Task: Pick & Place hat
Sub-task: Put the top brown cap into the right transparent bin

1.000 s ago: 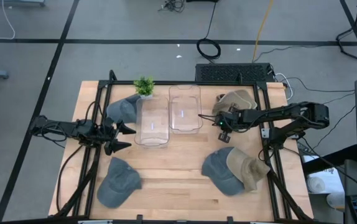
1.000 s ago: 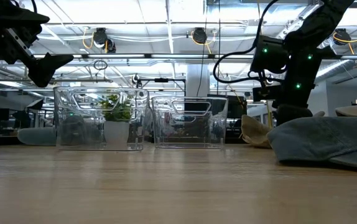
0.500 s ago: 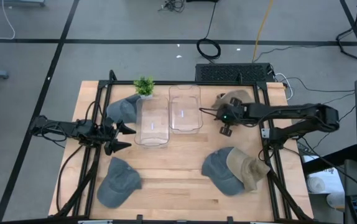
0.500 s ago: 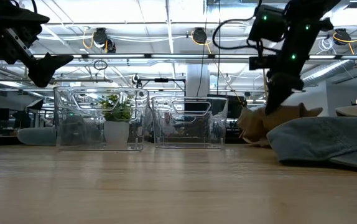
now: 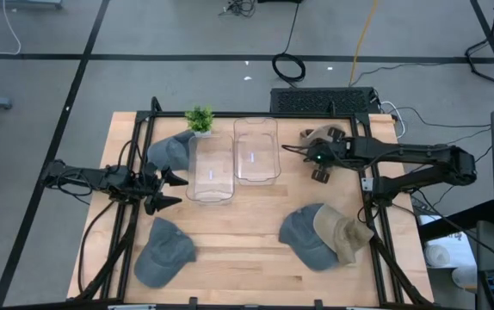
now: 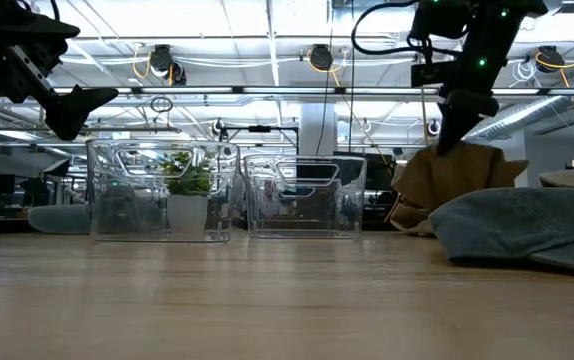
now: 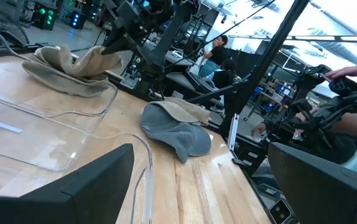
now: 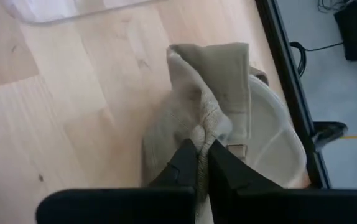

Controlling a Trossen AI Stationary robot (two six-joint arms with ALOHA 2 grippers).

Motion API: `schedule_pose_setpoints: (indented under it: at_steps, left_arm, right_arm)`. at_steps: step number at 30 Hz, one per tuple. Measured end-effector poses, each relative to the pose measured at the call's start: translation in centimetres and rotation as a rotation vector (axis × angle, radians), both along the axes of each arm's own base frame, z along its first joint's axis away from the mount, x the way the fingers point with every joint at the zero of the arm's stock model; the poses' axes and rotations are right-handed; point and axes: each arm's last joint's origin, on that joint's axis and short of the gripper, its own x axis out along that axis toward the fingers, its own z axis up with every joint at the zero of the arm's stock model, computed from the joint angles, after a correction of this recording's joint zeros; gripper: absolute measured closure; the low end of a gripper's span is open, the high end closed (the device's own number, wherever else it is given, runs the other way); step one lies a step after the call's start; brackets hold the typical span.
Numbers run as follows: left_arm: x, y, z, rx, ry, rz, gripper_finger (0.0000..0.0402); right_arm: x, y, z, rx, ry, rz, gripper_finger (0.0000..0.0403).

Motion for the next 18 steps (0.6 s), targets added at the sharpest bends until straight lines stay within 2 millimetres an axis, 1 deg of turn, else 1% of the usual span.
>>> schedule_pose_setpoints:
  at_steps: [3, 7, 18]
  left_arm:
    - [0.0, 0.0, 0.0, 0.000, 0.000, 0.000, 0.0020]
    - [0.0, 0.0, 0.0, 0.000, 0.000, 0.000, 0.0020]
    - [0.0, 0.0, 0.0, 0.000, 0.000, 0.000, 0.0020]
  right_arm:
    - [-0.3, 0.0, 0.6, -0.037, 0.022, -0.023, 0.0402]
    - [-0.5, -0.2, 2.0, -0.086, 0.021, -0.043, 0.0403]
    - [-0.6, -0.4, 7.3, -0.222, -0.027, -0.092, 0.0403]
